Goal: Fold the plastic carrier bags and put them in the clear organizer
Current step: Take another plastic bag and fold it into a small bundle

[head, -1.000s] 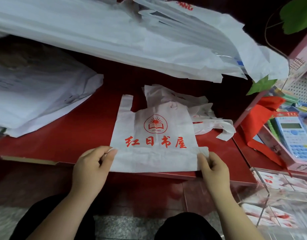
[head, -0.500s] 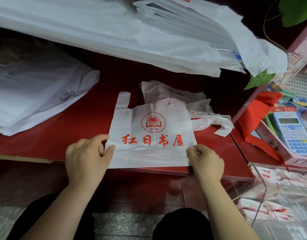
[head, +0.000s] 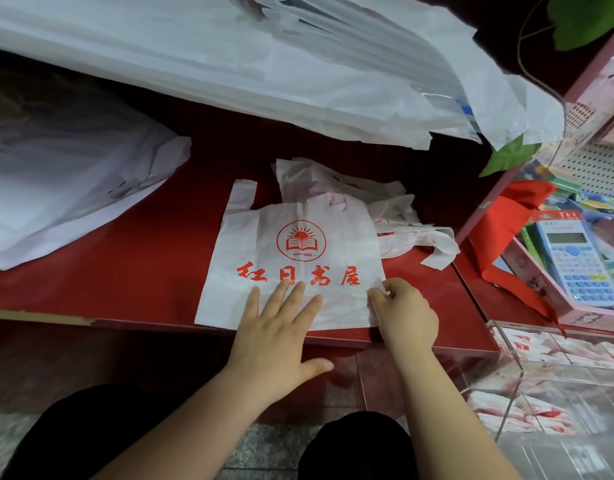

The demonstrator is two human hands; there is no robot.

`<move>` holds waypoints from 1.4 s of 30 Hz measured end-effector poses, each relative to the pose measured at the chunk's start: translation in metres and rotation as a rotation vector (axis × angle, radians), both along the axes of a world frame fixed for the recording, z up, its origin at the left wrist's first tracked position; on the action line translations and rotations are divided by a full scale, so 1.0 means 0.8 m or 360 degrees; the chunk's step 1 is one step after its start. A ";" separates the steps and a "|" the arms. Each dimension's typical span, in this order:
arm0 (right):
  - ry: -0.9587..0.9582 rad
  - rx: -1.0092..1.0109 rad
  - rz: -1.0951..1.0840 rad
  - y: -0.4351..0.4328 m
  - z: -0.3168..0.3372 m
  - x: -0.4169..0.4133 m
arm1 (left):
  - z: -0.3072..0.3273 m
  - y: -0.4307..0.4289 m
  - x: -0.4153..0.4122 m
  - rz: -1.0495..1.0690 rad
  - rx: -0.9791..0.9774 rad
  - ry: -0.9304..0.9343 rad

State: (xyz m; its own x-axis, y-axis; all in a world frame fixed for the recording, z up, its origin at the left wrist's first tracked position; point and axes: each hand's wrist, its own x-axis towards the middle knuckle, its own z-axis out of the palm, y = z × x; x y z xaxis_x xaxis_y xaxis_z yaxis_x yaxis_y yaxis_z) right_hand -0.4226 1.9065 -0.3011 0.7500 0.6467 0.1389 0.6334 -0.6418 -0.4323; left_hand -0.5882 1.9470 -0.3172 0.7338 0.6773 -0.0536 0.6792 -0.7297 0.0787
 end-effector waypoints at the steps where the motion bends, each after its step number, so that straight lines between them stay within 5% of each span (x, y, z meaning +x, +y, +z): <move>1: -0.0054 -0.0055 -0.0034 0.001 0.001 -0.004 | 0.001 0.000 -0.001 -0.0006 0.0000 0.0001; 6: -0.0748 0.0284 0.0317 0.000 -0.017 -0.033 | 0.000 0.000 -0.002 -0.0034 0.0044 0.0010; 10: -0.0617 0.0119 0.0762 -0.015 -0.033 -0.057 | -0.001 0.003 -0.011 -0.0064 0.0062 -0.0086; 19: -0.0373 -0.0325 0.0584 -0.067 -0.028 -0.002 | -0.002 0.040 -0.091 0.0020 0.0345 -0.0234; 23: -0.0642 0.0024 0.0592 -0.062 -0.018 -0.021 | -0.023 0.043 -0.108 0.0107 0.0538 -0.0344; 26: -0.0871 0.0278 0.0908 -0.053 -0.026 -0.060 | -0.028 0.030 -0.115 0.0148 0.0706 -0.0525; 32: -0.1055 0.0032 0.1107 -0.022 -0.037 -0.090 | -0.019 0.005 -0.119 0.0090 0.0741 -0.0876; 42: -0.0540 0.0600 0.1395 -0.044 -0.034 -0.057 | -0.023 -0.034 -0.051 -0.0216 0.0614 -0.1131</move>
